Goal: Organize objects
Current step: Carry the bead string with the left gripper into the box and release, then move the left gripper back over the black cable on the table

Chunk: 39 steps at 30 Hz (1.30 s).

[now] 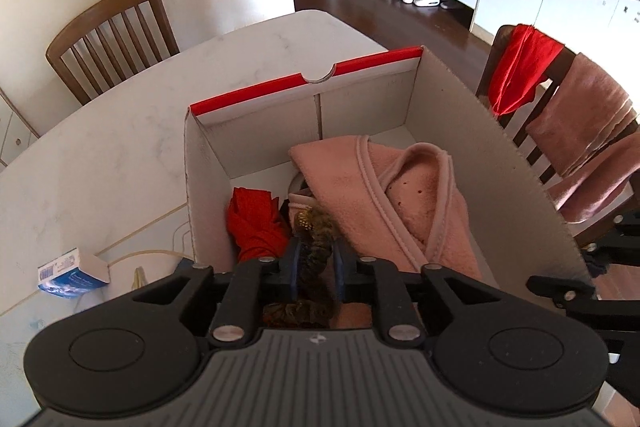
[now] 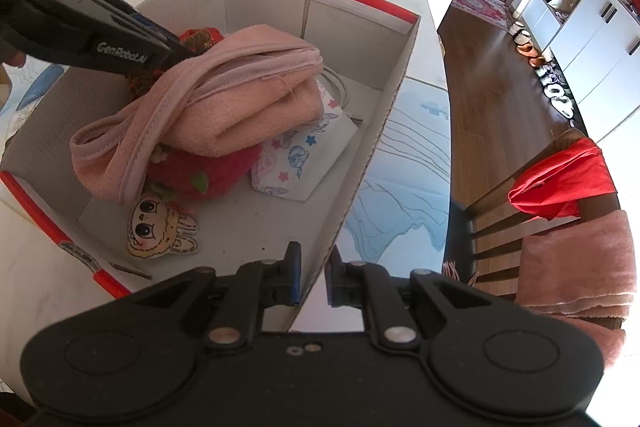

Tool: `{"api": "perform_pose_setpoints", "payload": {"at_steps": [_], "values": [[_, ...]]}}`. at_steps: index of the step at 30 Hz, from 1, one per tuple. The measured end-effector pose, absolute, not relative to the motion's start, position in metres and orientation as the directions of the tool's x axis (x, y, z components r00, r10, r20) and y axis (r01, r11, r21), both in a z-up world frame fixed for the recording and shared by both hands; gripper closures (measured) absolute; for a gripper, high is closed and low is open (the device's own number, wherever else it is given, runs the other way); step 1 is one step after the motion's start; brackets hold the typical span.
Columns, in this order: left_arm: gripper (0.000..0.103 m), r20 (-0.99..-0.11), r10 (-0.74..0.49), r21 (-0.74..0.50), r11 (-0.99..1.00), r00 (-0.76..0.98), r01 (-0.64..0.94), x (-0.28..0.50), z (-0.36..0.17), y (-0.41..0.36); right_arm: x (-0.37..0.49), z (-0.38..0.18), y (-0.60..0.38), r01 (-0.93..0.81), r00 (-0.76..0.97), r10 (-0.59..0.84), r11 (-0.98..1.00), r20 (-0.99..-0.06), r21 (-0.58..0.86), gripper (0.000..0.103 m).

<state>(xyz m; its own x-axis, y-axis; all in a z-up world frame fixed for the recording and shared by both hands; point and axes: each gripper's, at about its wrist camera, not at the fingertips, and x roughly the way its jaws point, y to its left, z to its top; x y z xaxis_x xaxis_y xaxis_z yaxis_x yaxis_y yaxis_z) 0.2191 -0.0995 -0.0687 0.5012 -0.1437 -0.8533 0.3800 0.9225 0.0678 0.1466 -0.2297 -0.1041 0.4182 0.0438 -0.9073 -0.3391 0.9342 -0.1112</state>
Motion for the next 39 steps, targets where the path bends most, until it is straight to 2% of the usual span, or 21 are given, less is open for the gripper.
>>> {"api": "perform_pose_setpoints", "payload": {"at_steps": [5, 6, 7, 9, 10, 15, 19, 22, 39], "values": [[0.072, -0.841, -0.169, 0.046, 0.924, 0.514, 0.379, 0.213, -0.061, -0.095, 0.146, -0.104, -0.229, -0.34, 0.418, 0.043, 0.934, -0.908, -0.112, 0.092], [0.066, -0.839, -0.174, 0.04, 0.925, 0.516, 0.377, 0.211, -0.059, -0.094, 0.146, -0.104, -0.228, -0.341, 0.418, 0.043, 0.933, -0.908, -0.113, 0.092], [0.055, -0.837, -0.177, 0.035, 0.927, 0.518, 0.374, 0.21, -0.057, -0.092, 0.146, -0.105, -0.228, -0.341, 0.418, 0.042, 0.933, -0.908, -0.114, 0.092], [0.041, -0.827, -0.184, 0.029, 0.93, 0.531, 0.367, 0.207, -0.053, -0.088, 0.146, -0.105, -0.228, -0.341, 0.418, 0.042, 0.933, -0.908, -0.114, 0.092], [0.039, -0.822, -0.188, 0.026, 0.93, 0.537, 0.366, 0.205, -0.05, -0.086, 0.145, -0.105, -0.227, -0.34, 0.418, 0.041, 0.933, -0.908, -0.114, 0.092], [0.039, -0.812, -0.213, -0.004, 0.933, 0.544, 0.359, 0.197, -0.036, -0.074, 0.145, -0.104, -0.227, -0.341, 0.417, 0.041, 0.933, -0.908, -0.114, 0.091], [0.033, -0.797, -0.226, -0.015, 0.935, 0.56, 0.355, 0.188, -0.024, -0.062, 0.144, -0.104, -0.227, -0.34, 0.417, 0.038, 0.933, -0.908, -0.117, 0.091], [0.032, -0.788, -0.237, -0.032, 0.938, 0.569, 0.346, 0.181, -0.016, -0.051, 0.142, -0.103, -0.227, -0.34, 0.417, 0.035, 0.933, -0.908, -0.12, 0.091], [0.02, -0.762, -0.177, -0.059, 0.977, 0.623, 0.206, 0.151, -0.001, 0.038, 0.143, -0.101, -0.226, -0.329, 0.416, 0.013, 0.934, -0.909, -0.138, 0.093]]}}
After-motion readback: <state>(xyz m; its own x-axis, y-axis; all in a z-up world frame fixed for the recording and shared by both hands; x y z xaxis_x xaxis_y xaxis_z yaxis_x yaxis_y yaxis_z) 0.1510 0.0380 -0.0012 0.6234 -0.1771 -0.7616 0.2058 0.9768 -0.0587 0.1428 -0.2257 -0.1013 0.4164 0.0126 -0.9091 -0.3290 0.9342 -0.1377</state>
